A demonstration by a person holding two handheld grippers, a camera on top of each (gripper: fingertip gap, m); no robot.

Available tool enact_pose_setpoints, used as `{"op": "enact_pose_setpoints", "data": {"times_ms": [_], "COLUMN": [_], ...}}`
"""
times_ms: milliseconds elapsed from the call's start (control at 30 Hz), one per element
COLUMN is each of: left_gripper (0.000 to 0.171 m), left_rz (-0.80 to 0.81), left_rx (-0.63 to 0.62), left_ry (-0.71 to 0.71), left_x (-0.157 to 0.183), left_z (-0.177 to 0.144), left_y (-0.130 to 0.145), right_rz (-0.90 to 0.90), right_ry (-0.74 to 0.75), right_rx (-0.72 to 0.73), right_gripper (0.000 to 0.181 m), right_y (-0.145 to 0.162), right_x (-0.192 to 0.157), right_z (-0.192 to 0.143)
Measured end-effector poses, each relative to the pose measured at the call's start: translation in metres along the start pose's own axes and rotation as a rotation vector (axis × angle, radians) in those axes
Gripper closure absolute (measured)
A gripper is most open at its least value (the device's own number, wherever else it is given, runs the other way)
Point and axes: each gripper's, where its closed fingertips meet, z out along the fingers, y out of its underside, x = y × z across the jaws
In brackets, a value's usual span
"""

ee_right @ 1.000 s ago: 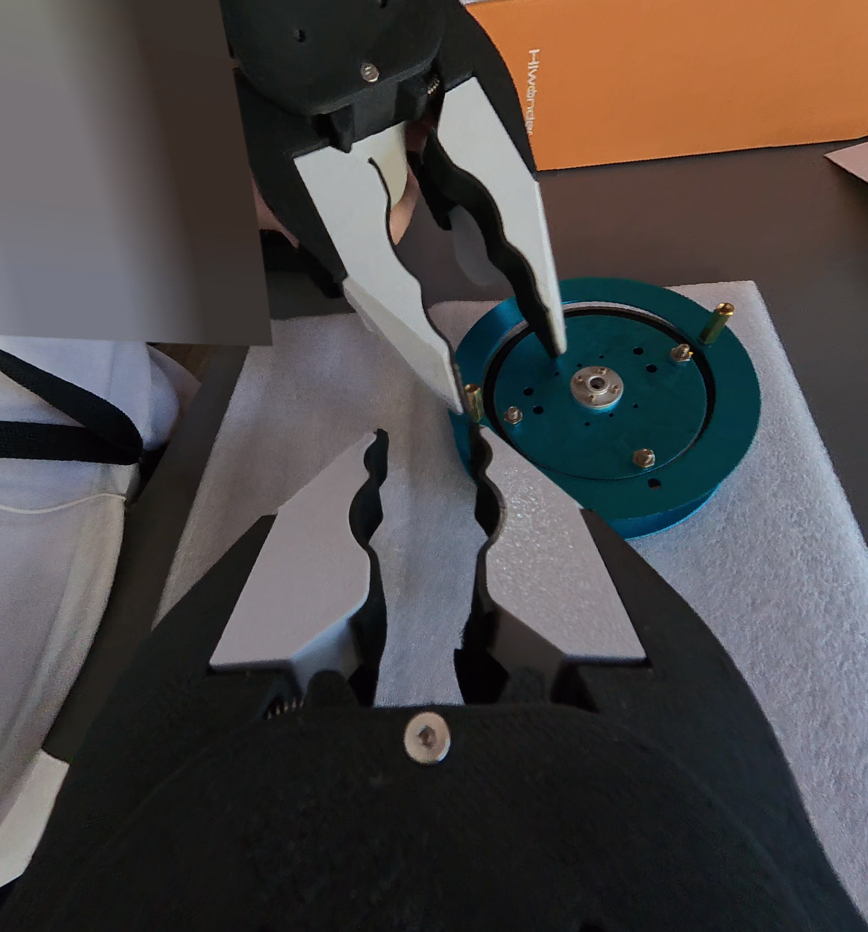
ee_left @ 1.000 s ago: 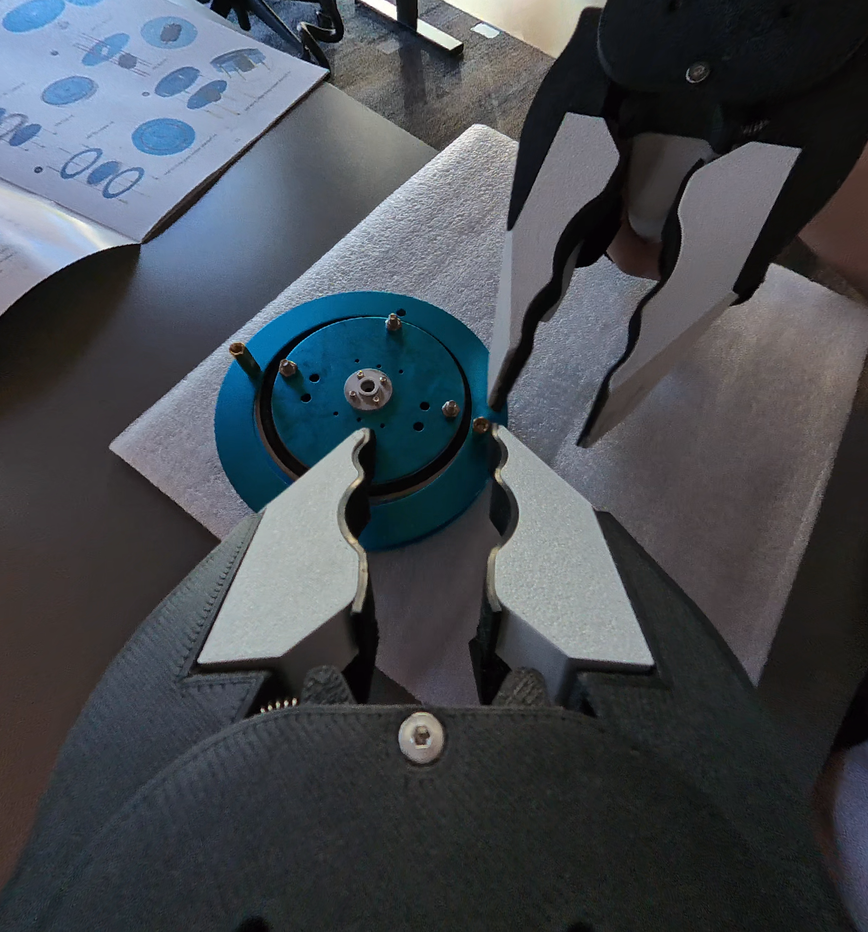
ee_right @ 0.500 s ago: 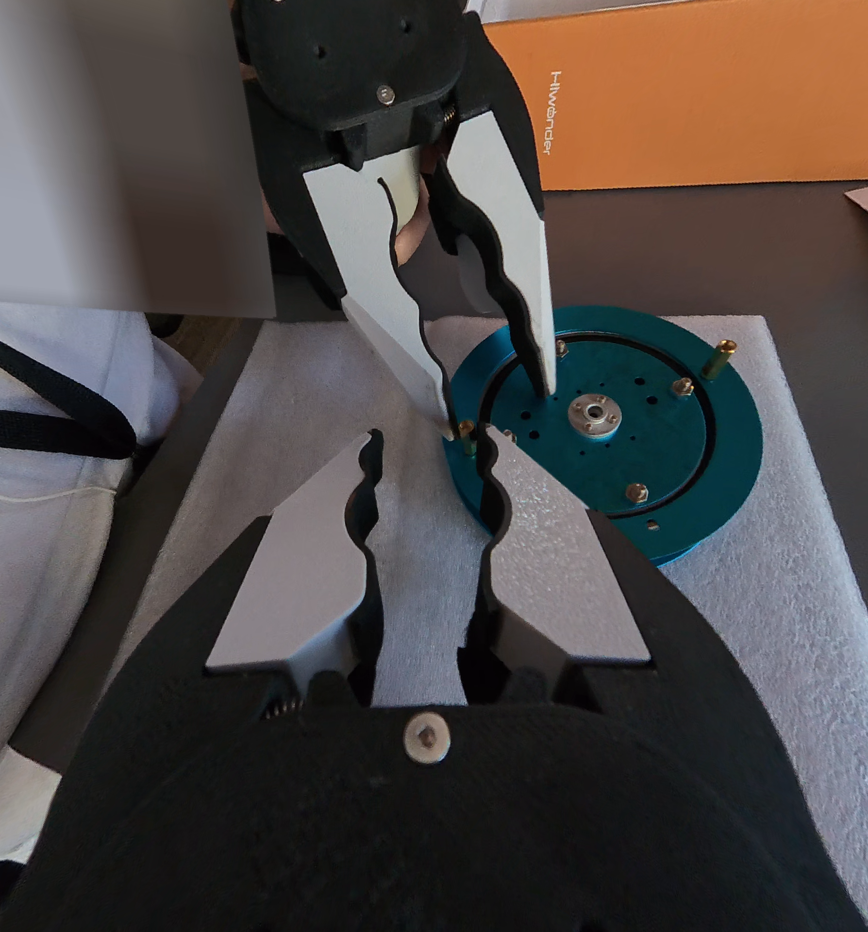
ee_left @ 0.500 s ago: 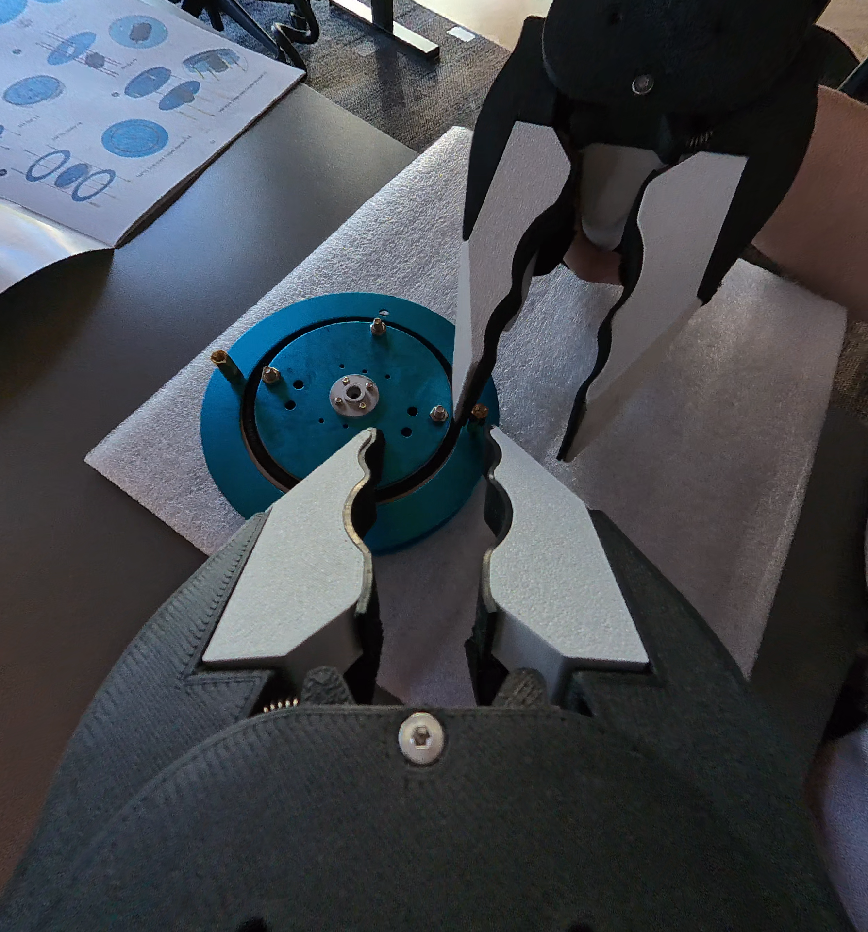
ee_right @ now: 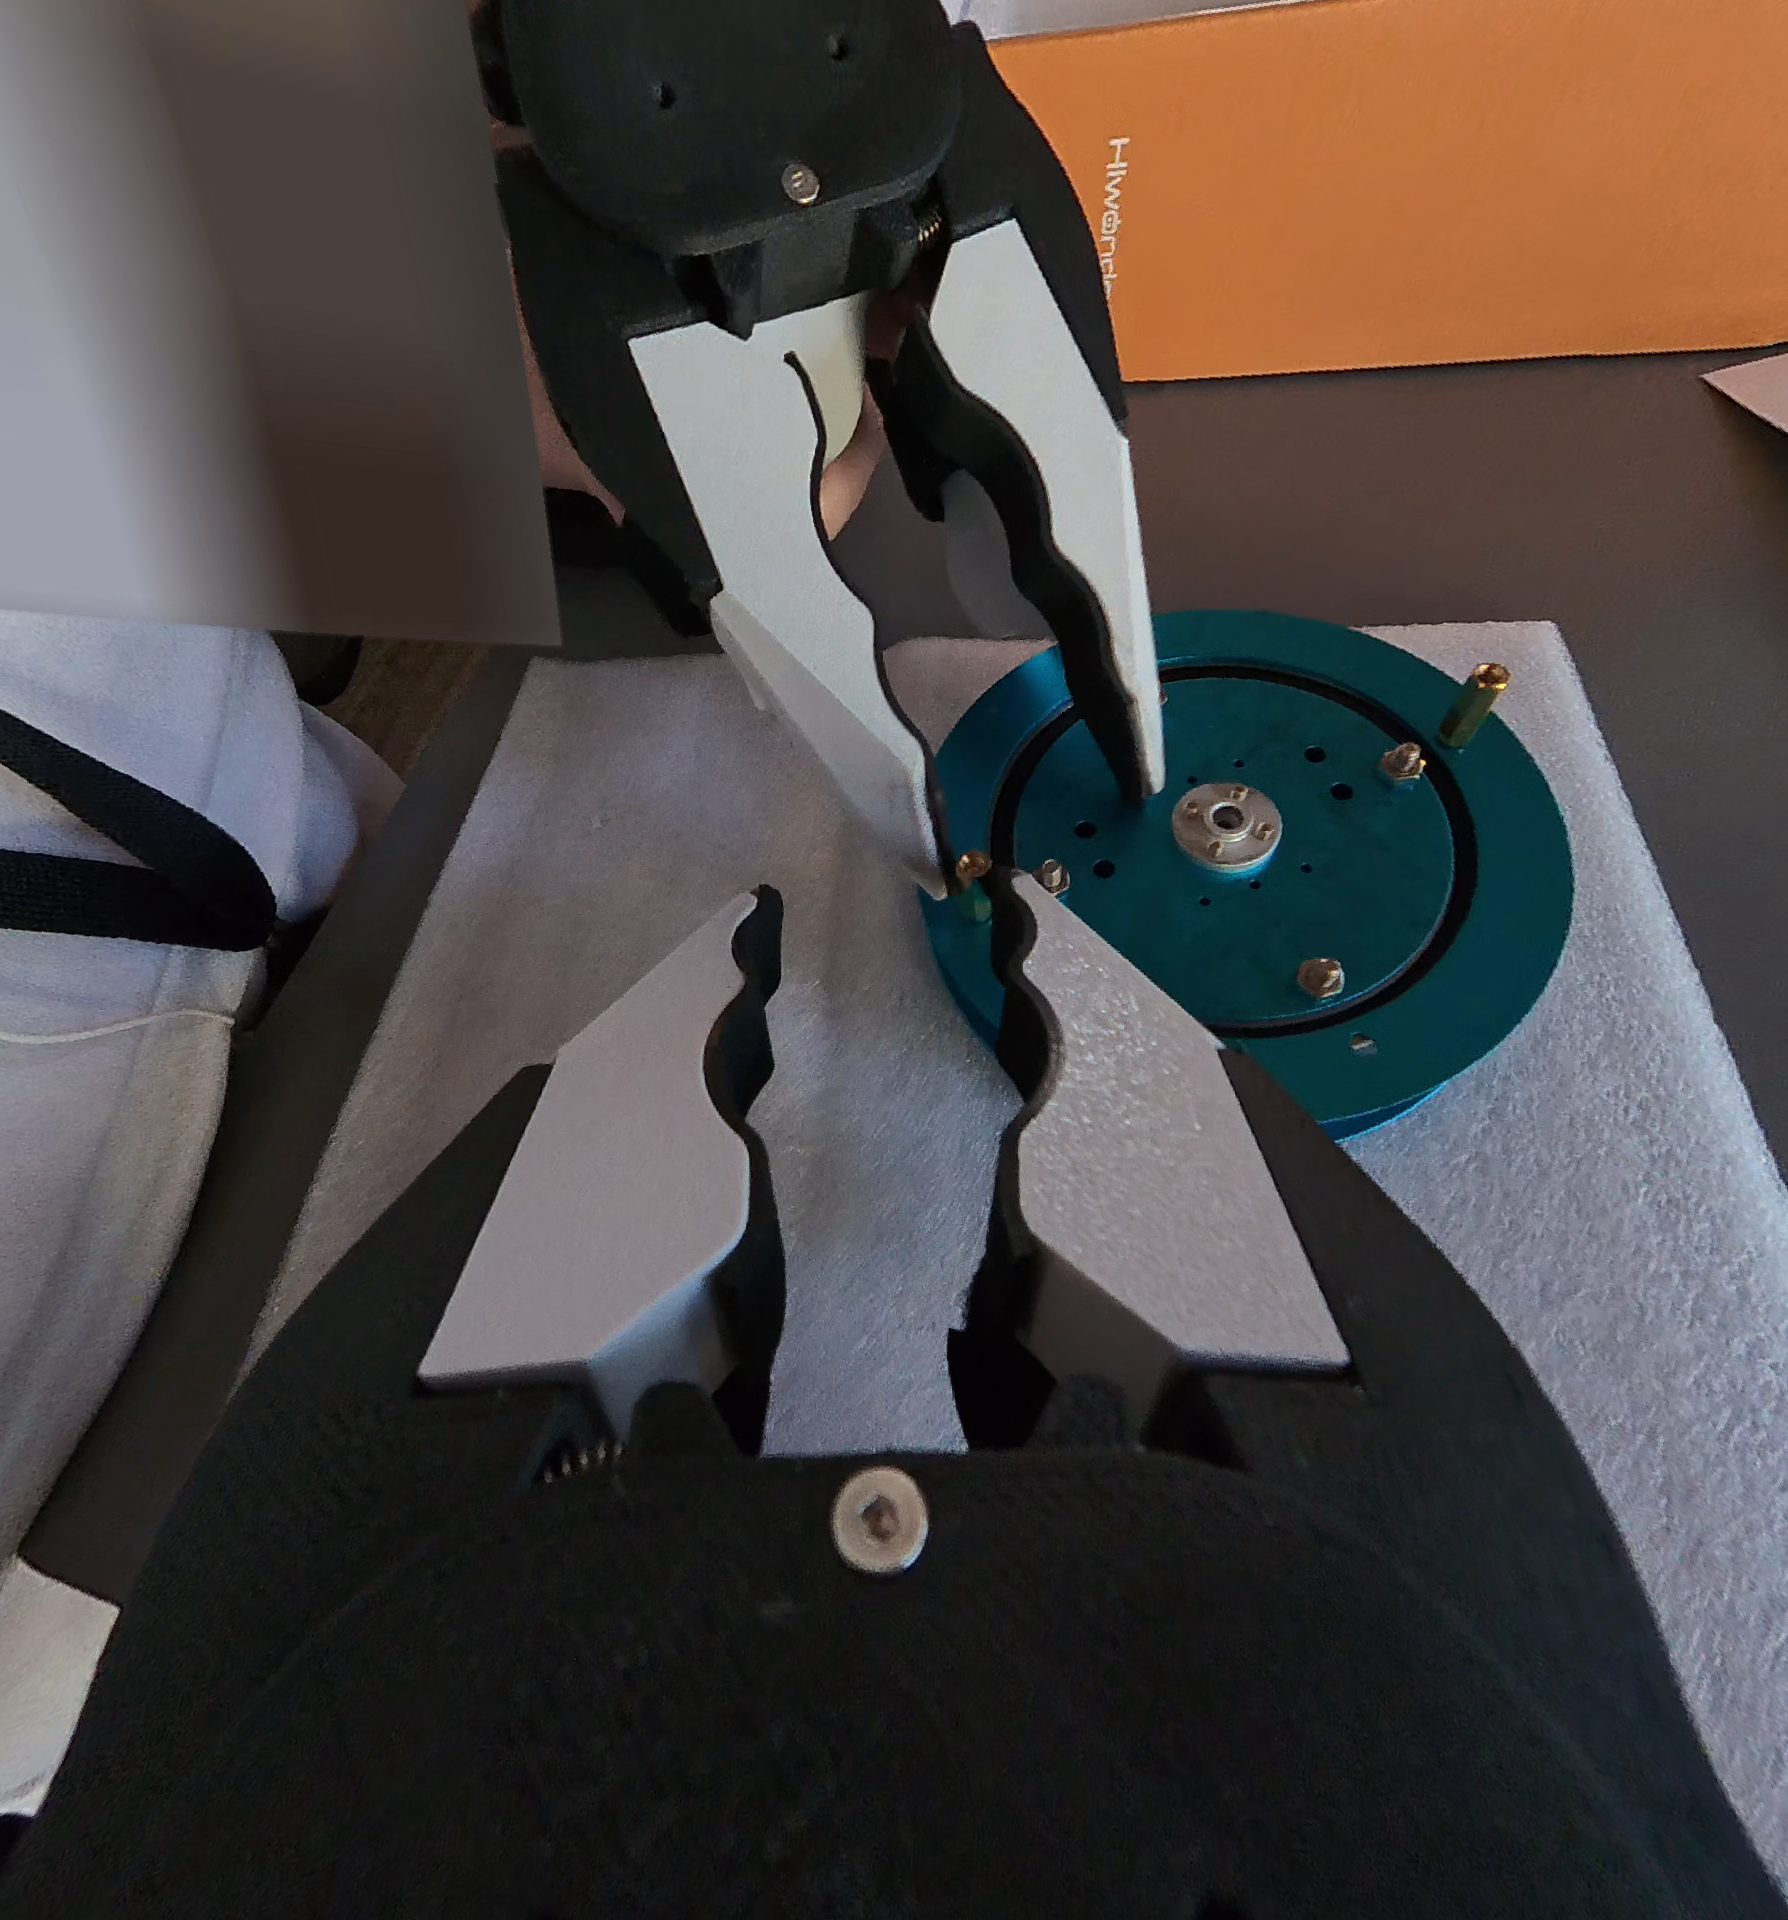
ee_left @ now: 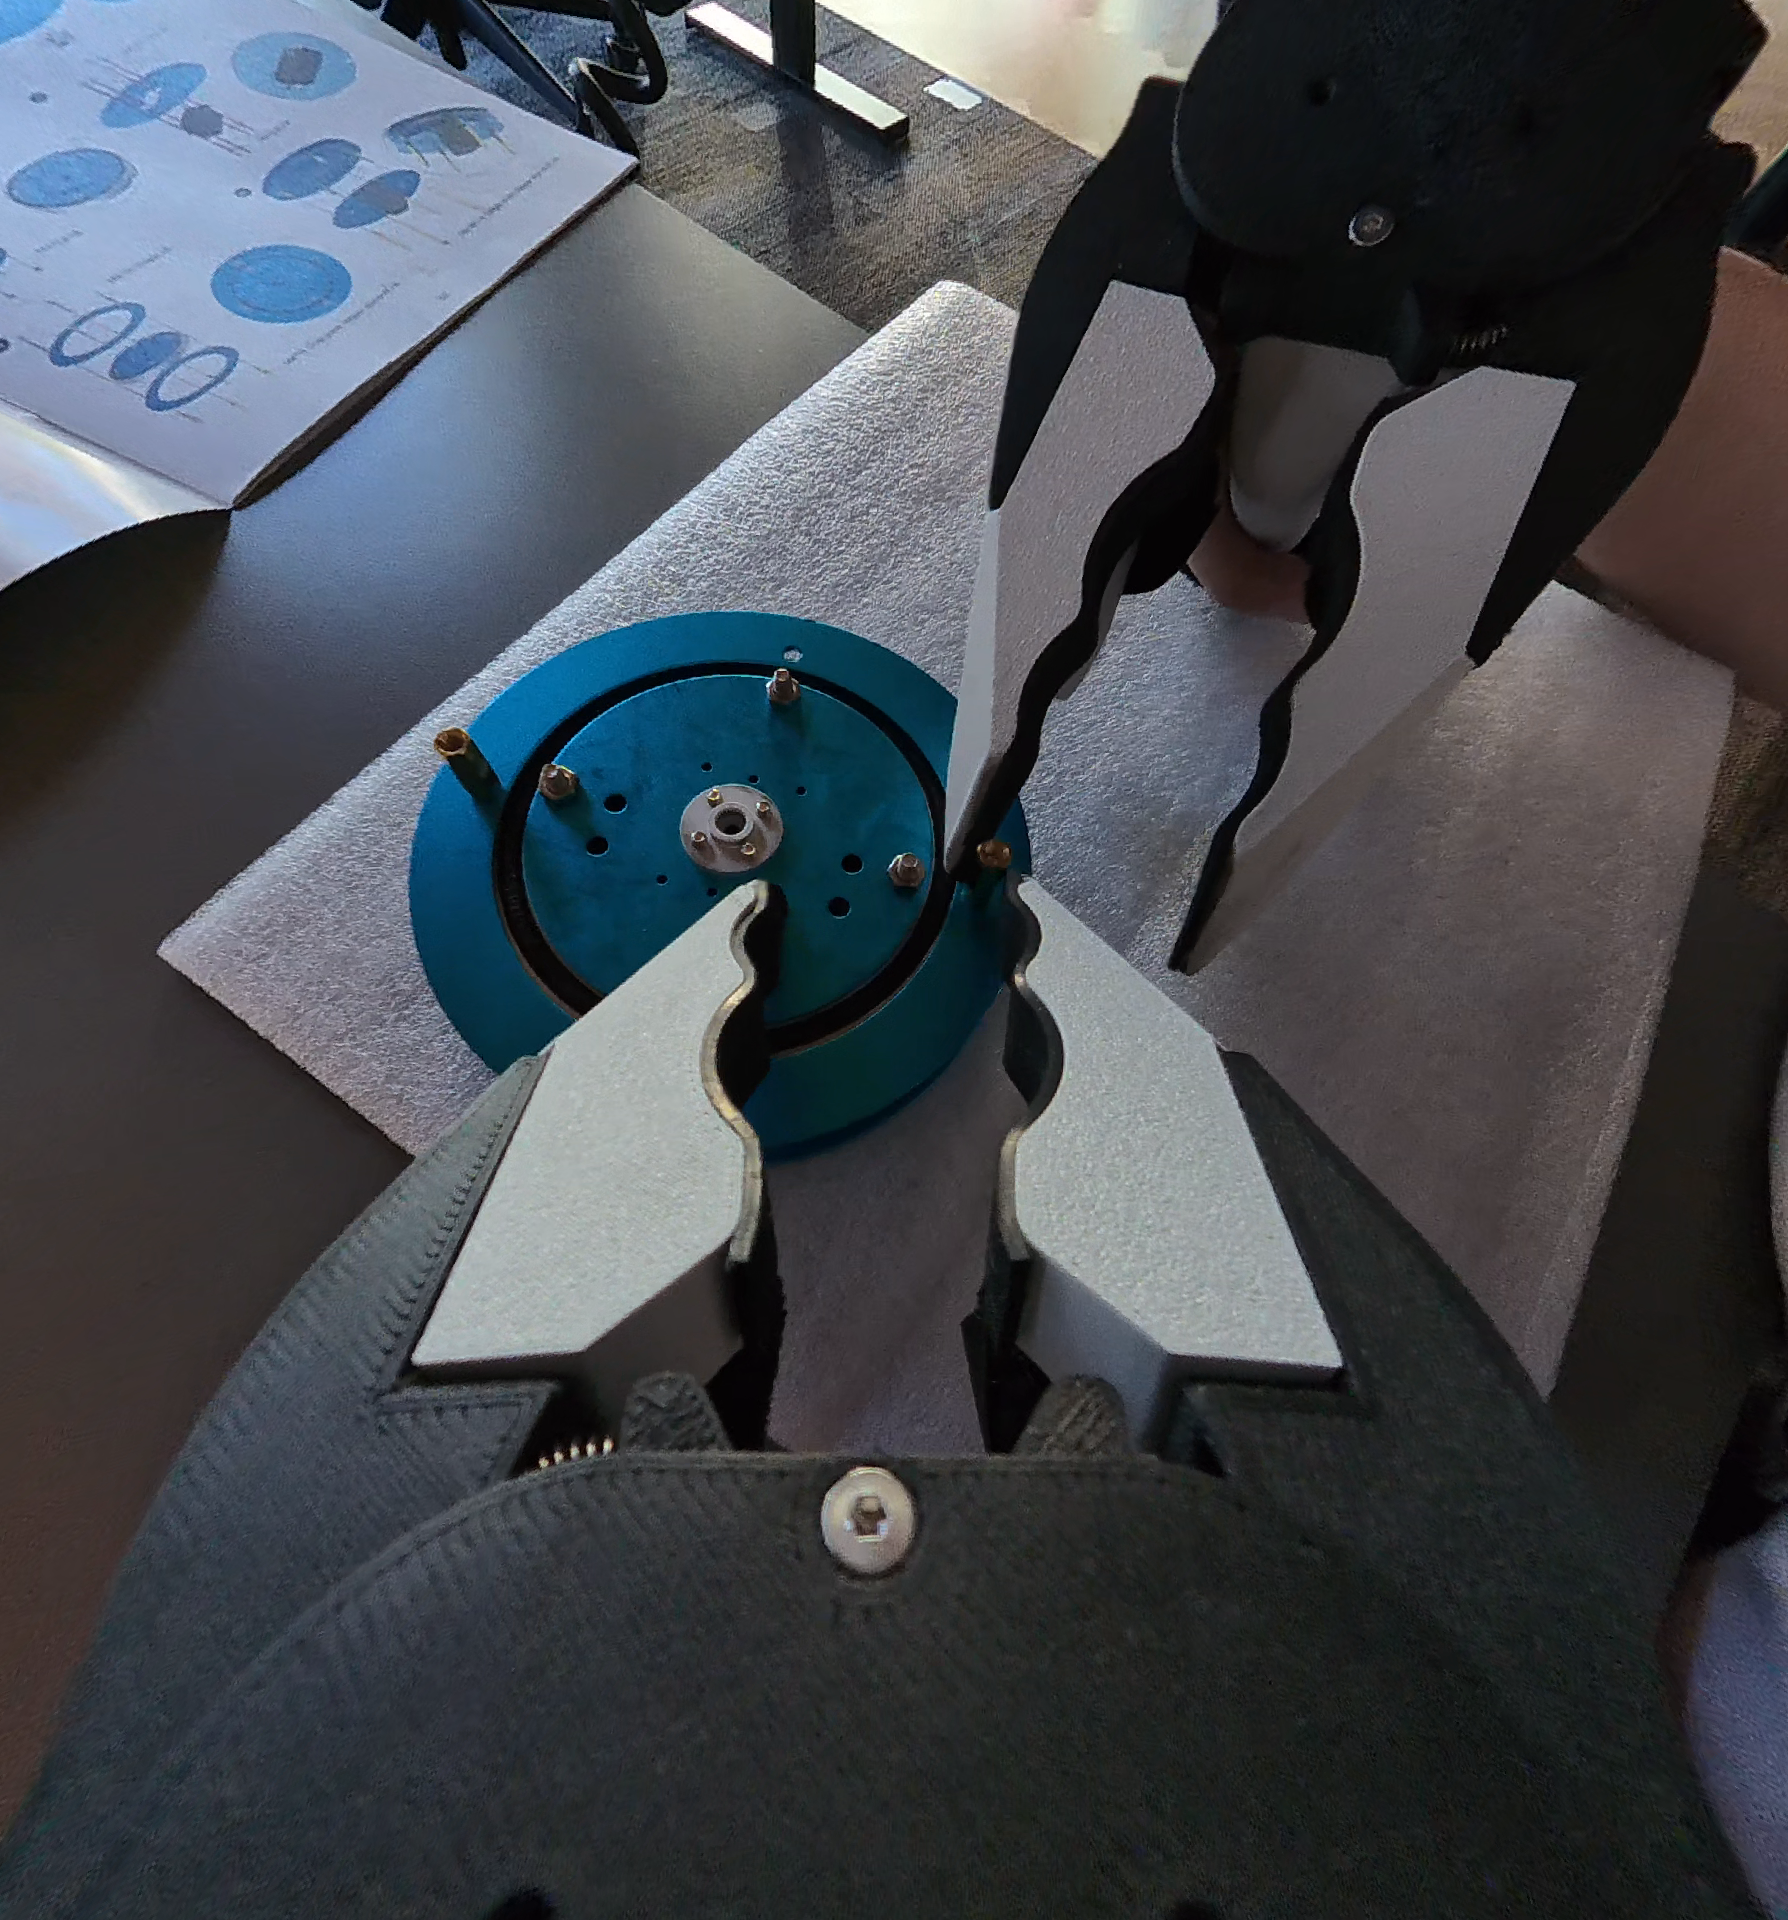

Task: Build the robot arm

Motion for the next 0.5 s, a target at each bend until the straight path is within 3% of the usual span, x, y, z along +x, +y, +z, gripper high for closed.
{"op": "enact_pose_setpoints", "data": {"times_ms": [500], "left_gripper": [0.129], "left_rz": [-0.013], "left_rx": [-0.001], "left_ry": [-0.004], "left_x": [0.0009], "left_z": [-0.0065], "left_y": [0.0022], "right_rz": [0.003], "right_ry": [0.052], "right_rx": [0.004], "right_gripper": [0.140], "right_y": [0.0014], "right_x": [0.0001], "right_z": [-0.0025]}}
